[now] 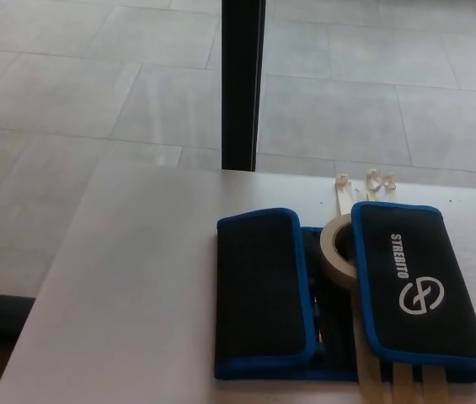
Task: The robot uses its right hand to open a black folded toolkit cover kept in the middle of the desk
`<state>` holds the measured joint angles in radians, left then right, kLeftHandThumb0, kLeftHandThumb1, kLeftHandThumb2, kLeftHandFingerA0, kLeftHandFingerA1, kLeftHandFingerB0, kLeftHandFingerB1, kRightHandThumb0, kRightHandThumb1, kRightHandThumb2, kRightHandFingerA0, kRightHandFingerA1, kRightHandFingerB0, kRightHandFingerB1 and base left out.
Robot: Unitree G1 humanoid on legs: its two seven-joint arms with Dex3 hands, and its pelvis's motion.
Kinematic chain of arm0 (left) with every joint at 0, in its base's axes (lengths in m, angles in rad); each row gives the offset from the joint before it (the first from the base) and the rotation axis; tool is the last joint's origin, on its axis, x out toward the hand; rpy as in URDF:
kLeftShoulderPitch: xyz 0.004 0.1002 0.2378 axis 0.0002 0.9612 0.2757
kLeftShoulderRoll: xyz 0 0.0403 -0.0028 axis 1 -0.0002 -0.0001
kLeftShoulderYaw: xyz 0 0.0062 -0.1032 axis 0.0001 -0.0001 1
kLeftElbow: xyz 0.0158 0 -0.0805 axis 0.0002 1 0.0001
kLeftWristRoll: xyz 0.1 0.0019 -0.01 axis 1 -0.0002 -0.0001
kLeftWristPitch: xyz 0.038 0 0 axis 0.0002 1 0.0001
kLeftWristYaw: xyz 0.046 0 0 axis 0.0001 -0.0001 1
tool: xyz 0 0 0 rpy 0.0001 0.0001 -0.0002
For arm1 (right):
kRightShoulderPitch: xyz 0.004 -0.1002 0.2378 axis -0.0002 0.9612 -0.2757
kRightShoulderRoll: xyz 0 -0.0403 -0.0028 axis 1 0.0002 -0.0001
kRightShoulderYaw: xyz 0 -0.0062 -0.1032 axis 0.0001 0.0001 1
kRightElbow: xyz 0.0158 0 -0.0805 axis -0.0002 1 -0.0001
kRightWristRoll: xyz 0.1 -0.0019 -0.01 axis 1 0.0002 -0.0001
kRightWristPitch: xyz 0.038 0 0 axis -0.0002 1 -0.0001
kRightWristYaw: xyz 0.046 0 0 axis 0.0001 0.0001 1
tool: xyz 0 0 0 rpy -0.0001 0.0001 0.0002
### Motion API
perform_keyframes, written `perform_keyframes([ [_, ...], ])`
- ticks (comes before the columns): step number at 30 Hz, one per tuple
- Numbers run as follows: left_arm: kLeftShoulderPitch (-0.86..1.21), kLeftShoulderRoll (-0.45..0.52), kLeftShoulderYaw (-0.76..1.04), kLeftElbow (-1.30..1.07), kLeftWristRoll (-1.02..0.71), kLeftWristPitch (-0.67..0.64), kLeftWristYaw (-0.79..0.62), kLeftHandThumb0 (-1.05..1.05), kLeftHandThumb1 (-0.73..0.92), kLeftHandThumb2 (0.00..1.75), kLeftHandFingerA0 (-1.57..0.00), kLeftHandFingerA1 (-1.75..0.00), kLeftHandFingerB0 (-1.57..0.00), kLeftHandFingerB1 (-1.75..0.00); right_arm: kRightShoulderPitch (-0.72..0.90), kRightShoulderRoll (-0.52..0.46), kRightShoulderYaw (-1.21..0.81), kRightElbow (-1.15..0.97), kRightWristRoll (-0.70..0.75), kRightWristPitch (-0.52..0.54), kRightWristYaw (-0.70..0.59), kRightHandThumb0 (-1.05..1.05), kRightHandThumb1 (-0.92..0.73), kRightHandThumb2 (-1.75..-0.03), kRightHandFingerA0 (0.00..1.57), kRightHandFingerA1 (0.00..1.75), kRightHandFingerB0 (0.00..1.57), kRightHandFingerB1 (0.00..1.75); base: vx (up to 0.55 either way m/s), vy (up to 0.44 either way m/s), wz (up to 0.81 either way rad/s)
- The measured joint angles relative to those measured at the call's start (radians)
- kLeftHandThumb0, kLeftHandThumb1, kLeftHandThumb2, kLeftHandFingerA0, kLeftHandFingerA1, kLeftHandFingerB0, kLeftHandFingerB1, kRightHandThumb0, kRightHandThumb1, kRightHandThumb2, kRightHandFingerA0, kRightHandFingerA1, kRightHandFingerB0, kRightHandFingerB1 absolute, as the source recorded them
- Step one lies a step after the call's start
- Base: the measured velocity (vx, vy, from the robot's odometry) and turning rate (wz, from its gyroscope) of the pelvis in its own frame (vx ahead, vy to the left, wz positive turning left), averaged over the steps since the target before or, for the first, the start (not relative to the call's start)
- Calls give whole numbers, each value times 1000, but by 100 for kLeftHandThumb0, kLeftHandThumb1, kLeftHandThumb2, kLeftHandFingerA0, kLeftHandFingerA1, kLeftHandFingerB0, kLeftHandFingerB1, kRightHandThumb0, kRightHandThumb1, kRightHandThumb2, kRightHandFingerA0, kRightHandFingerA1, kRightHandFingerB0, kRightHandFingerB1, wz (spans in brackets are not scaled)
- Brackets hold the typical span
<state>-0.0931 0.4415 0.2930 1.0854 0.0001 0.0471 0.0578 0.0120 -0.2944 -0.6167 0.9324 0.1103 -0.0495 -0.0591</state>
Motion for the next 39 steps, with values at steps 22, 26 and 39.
perform_keyframes([
  [22, -85, 63, 161, 142, -66, -20, 74, -48, 56, 57, -64, -72, -59, -55, -93, -148, -456, 147, 246, 108, -241, -42, -51, -107, 113, 169, 44, 112, 0, 0, 0],
  [26, -86, 68, 160, 147, -68, -21, 80, -48, 55, 57, -64, -72, -61, -53, -94, -191, -499, 183, 283, 147, -298, -58, -50, -106, 89, 175, 63, 119, 0, 0, 0],
  [39, -89, 69, 160, 149, -80, -23, 84, -45, 56, 57, -59, -72, -59, -54, -217, -183, -416, -203, 330, 136, -275, -73, -56, -58, 67, 81, 57, 42, 0, 0, 0],
])
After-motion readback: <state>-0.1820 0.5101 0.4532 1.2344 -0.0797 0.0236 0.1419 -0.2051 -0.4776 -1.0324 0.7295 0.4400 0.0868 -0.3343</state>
